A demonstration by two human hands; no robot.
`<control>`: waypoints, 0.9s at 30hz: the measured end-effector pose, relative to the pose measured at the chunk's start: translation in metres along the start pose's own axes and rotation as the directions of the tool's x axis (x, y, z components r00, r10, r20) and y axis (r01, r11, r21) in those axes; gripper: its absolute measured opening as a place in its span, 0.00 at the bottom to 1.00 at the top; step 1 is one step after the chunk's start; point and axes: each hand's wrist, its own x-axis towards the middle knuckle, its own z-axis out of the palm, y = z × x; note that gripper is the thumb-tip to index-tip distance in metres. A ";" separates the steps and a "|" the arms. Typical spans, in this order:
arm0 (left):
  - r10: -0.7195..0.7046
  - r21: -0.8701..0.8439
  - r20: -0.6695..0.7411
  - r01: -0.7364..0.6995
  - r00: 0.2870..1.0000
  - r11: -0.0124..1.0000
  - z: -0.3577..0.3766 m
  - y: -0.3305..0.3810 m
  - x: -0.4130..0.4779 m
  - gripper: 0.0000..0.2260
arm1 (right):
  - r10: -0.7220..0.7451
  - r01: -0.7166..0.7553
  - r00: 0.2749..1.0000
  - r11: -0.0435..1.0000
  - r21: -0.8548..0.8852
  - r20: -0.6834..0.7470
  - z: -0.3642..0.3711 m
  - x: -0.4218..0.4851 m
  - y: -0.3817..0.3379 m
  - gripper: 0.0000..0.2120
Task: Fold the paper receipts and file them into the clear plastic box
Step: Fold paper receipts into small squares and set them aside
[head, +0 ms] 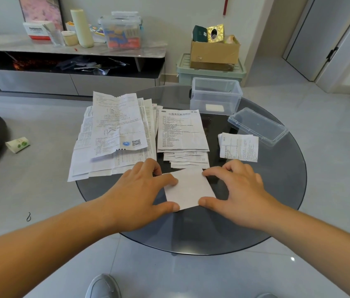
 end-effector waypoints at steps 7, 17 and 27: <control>0.013 -0.016 -0.003 -0.013 1.000 1.000 0.001 0.003 0.004 0.29 | 0.022 -0.017 1.000 0.961 0.277 -0.016 -0.007 0.000 -0.005 0.22; 0.011 -0.038 -0.018 -0.011 1.000 0.999 0.000 0.012 0.007 0.29 | 0.159 -0.131 0.987 0.815 0.564 -0.001 -0.012 0.009 -0.019 0.18; -0.006 -0.147 -0.097 -0.008 0.995 0.989 -0.002 0.014 0.007 0.24 | 0.170 -0.169 0.984 0.783 0.598 0.054 -0.010 0.010 -0.012 0.21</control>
